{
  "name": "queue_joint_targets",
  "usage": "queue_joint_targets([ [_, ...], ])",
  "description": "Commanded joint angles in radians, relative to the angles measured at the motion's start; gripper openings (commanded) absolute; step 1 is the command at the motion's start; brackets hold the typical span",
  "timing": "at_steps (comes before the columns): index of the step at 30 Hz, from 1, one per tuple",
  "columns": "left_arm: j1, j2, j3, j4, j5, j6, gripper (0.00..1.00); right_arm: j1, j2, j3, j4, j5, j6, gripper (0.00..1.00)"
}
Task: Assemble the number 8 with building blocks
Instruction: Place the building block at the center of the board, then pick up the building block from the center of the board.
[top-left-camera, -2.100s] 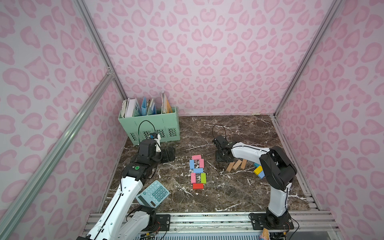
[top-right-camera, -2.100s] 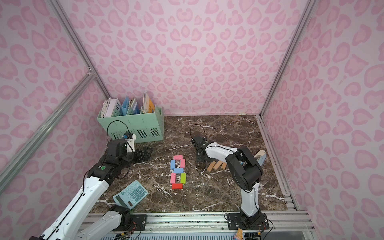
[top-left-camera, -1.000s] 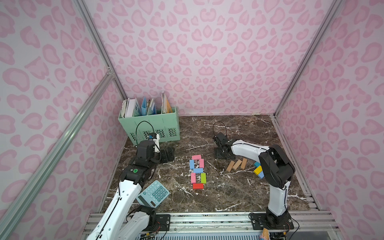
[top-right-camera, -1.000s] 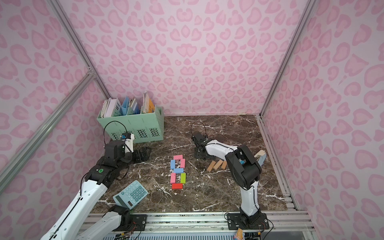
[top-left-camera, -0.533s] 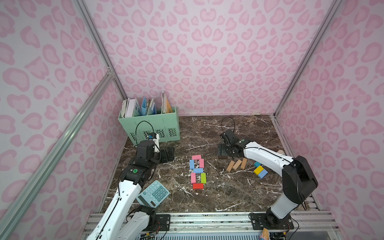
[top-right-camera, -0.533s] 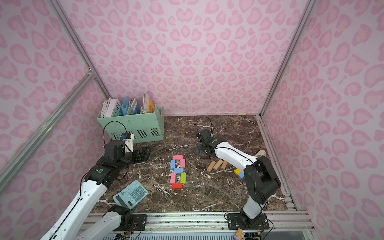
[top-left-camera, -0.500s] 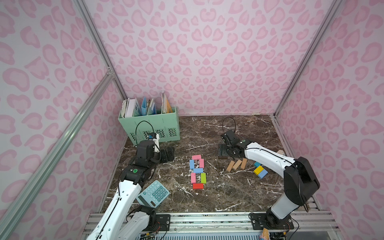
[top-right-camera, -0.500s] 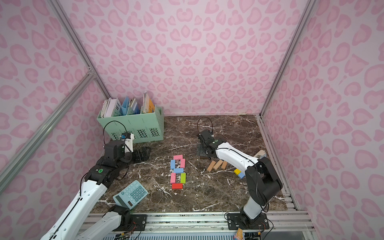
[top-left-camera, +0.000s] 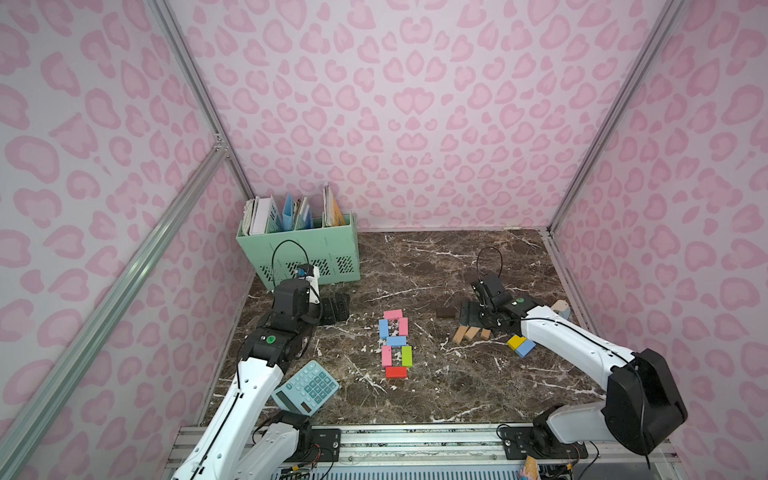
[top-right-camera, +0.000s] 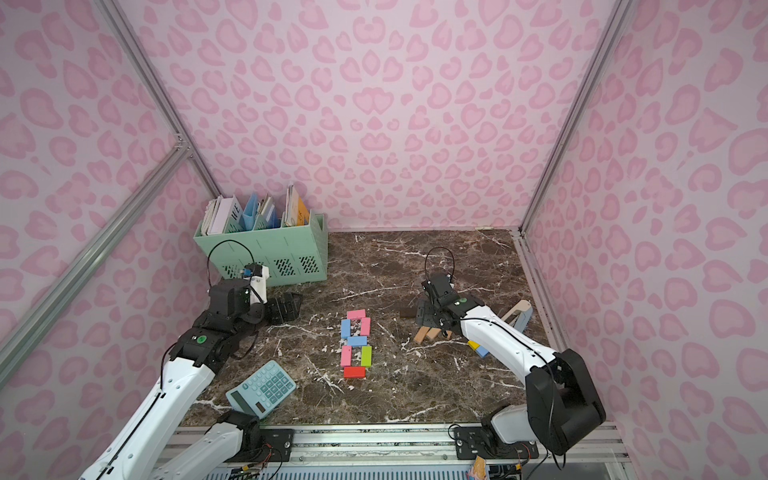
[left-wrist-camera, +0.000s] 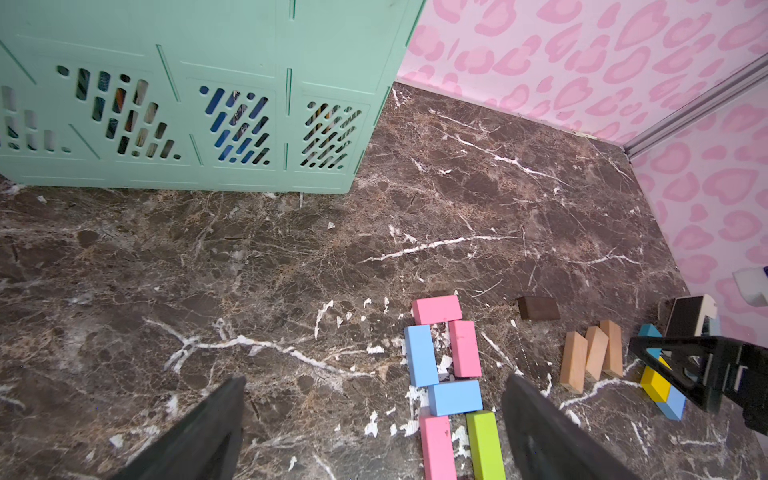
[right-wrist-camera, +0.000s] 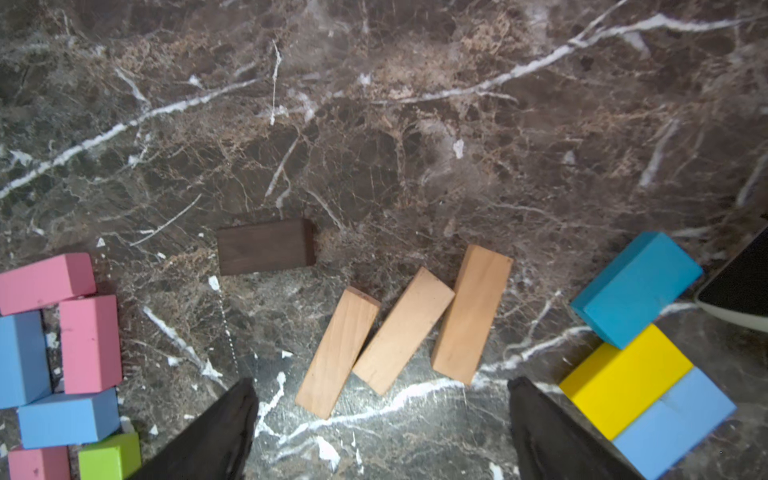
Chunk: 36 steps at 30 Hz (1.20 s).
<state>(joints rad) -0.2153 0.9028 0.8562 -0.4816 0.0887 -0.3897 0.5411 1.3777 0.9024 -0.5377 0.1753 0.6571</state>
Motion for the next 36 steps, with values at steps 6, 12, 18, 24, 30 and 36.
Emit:
queue_joint_targets([
  [6, 0.000, -0.001, 0.008, -0.007, 0.006, 0.008, 0.98, 0.035, -0.005, -0.057, 0.021, -0.063, 0.019, 0.88],
  [12, 0.001, 0.004, 0.008, -0.008, 0.008, 0.006, 0.98, 0.004, 0.035, -0.053, 0.010, -0.021, 0.044, 0.81],
  [18, 0.000, 0.005, 0.012, -0.015, 0.005, 0.006, 0.99, -0.141, -0.059, -0.119, 0.023, -0.042, 0.012, 0.81],
  [24, 0.000, 0.016, 0.021, -0.029, 0.003, 0.006, 0.98, -0.300, -0.125, -0.169, 0.009, -0.081, -0.035, 0.79],
  [30, 0.000, 0.024, 0.027, -0.037, 0.008, 0.005, 0.98, -0.380, -0.181, -0.231, -0.004, -0.099, -0.039, 0.77],
  [36, 0.000, 0.024, 0.026, -0.037, 0.019, 0.002, 0.99, -0.418, -0.172, -0.260, 0.045, -0.120, -0.028, 0.75],
])
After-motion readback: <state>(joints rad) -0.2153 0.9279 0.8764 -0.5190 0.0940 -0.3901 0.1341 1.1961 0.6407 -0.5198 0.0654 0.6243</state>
